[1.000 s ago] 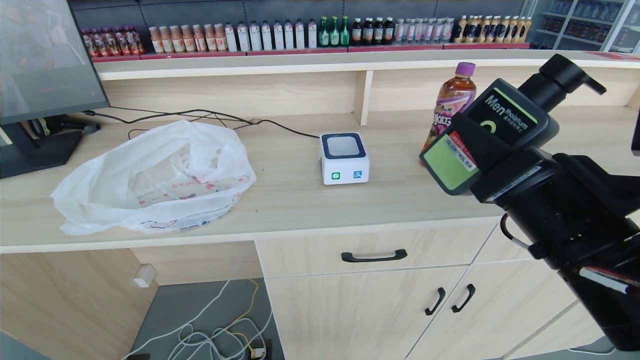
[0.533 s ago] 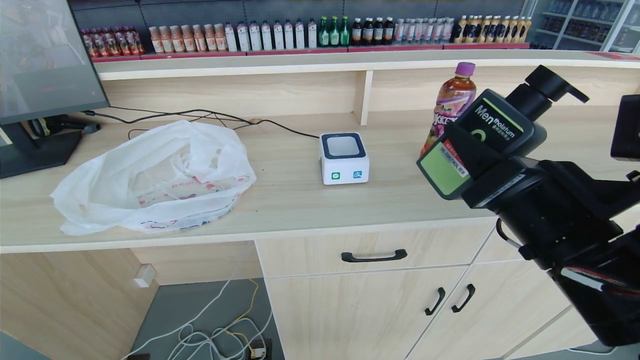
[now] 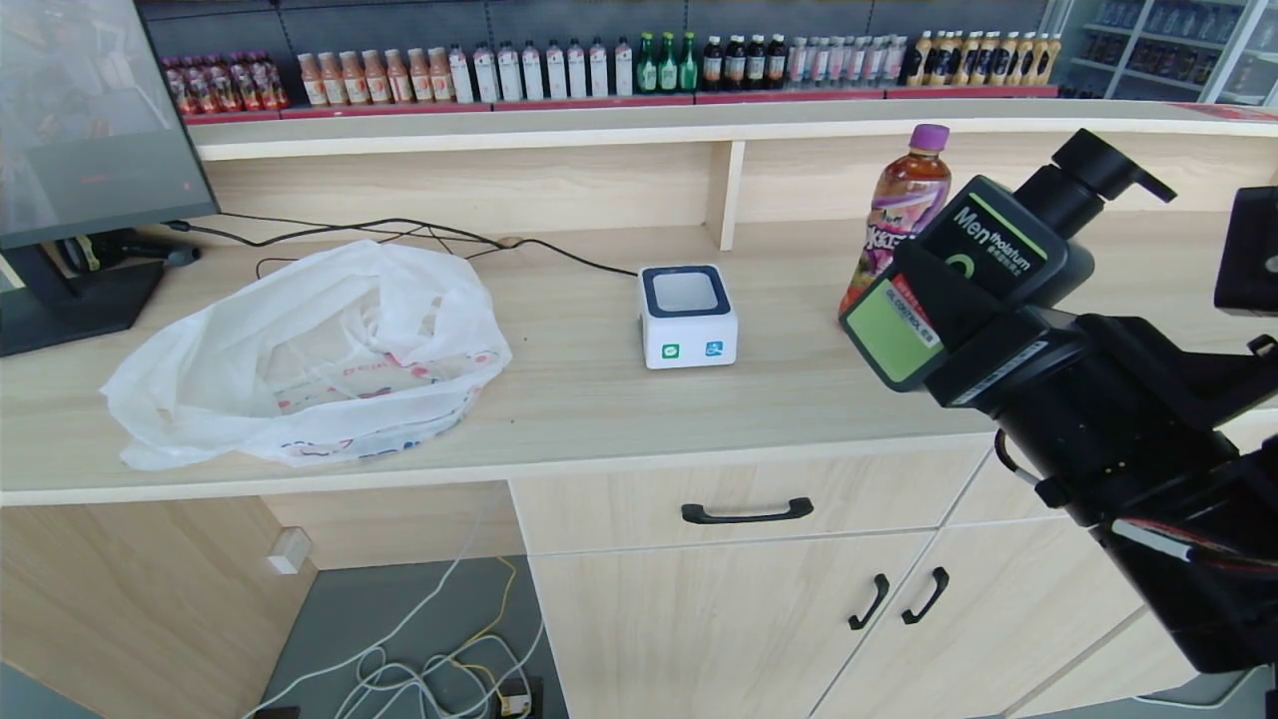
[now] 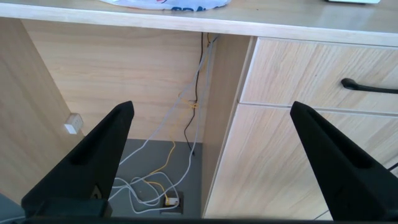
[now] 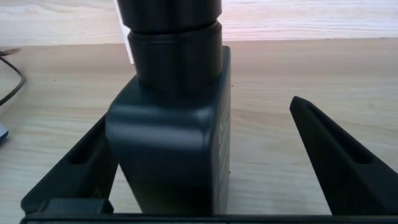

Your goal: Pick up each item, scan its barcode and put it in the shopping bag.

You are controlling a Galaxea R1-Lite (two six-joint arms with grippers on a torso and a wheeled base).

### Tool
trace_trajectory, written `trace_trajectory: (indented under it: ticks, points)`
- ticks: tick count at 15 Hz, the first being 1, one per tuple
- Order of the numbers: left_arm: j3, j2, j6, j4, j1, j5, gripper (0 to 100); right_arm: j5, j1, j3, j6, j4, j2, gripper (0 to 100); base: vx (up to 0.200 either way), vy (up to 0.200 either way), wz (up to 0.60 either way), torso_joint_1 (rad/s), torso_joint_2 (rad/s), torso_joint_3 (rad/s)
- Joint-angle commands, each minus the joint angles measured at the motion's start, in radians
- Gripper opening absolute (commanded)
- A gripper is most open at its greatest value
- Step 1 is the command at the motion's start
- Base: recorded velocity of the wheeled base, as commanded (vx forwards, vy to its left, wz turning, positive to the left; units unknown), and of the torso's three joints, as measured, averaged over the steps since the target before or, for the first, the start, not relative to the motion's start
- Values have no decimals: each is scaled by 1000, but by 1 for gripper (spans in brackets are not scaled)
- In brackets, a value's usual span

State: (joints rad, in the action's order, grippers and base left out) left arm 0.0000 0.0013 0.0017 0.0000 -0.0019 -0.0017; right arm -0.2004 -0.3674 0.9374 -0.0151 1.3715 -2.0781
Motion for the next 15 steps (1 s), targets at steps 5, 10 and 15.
trace_trajectory:
  ticks: [5,10,15]
  points:
    - [0,0,0,0,0,0,100,1,10,58,1,-32,-22,100,0,0,0,0,0,0]
    - [0,0,0,0,0,0,100,-2,8,58,14,-32,-27,0,0,0,0,0,0,0]
    - [0,0,0,0,0,0,100,-8,7,61,15,-32,-20,0,0,0,0,0,0,0]
